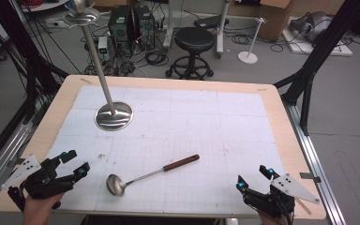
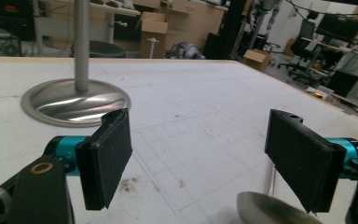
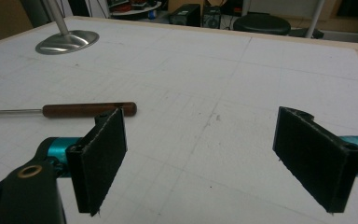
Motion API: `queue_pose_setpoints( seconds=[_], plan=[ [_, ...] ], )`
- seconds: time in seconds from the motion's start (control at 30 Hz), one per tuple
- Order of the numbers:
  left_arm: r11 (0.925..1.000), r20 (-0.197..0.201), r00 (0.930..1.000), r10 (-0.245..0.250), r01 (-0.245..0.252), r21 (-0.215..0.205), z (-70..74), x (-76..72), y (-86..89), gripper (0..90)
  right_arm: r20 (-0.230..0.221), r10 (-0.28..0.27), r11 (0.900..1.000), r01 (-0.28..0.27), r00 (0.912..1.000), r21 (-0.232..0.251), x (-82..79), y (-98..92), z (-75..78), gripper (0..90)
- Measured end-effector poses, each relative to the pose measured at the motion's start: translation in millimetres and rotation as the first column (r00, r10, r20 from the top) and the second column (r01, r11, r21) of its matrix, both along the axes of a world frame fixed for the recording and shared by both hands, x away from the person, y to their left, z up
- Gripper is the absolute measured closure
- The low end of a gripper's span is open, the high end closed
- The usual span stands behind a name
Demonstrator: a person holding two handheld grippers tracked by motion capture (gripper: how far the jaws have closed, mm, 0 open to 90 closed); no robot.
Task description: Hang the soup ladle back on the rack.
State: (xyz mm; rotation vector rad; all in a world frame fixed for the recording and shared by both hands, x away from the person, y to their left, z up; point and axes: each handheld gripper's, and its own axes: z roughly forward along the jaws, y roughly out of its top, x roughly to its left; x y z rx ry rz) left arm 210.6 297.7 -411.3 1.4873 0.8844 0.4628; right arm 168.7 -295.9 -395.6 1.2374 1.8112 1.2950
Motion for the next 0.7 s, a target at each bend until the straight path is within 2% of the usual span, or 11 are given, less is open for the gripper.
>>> queue_pose_setpoints(
  seconds=[0.13, 0.23, 0.43, 0.5, 0.57, 0.7],
  plan=[
    [0.9989, -0.003, 0.9989, -0.046, 0.046, 0.01, 9.8, 10.0, -5.5, 23.2, -0.013, 0.003, 1.0, -0.003, 0.9999, -0.003, -2.3, 1.1, -0.9, 16.2],
    [0.9952, -0.021, 0.9954, -0.094, 0.094, 0.025, 19.5, 19.2, -14.1, 22.7, -0.014, 0.001, 1.0, -0.001, 0.9999, 0.0, -2.0, 1.4, -0.2, 16.2],
    [0.9758, -0.071, 0.9802, -0.185, 0.192, 0.105, 33.9, 35.9, -44.8, 19.9, -0.021, 0.017, 1.0, -0.017, 0.9996, -0.01, -0.4, 2.9, -2.2, 16.2],
    [0.9622, -0.091, 0.9707, -0.223, 0.234, 0.14, 37.5, 41.8, -55.7, 20.2, -0.019, 0.013, 1.0, -0.013, 0.9997, -0.005, -1.5, 2.1, -1.4, 16.2],
    [0.9408, -0.119, 0.9558, -0.269, 0.287, 0.18, 39.5, 47.7, -67.2, 24.3, -0.01, 0.01, 1.0, -0.01, 0.9999, 0.002, -1.9, 0.9, -0.4, 16.2],
    [0.8959, -0.176, 0.9288, -0.326, 0.363, 0.256, 40.5, 55.5, -88.4, 27.8, -0.009, 0.011, 1.0, -0.011, 0.9999, -0.002, -1.1, 0.5, -0.9, 16.2]
  ],
)
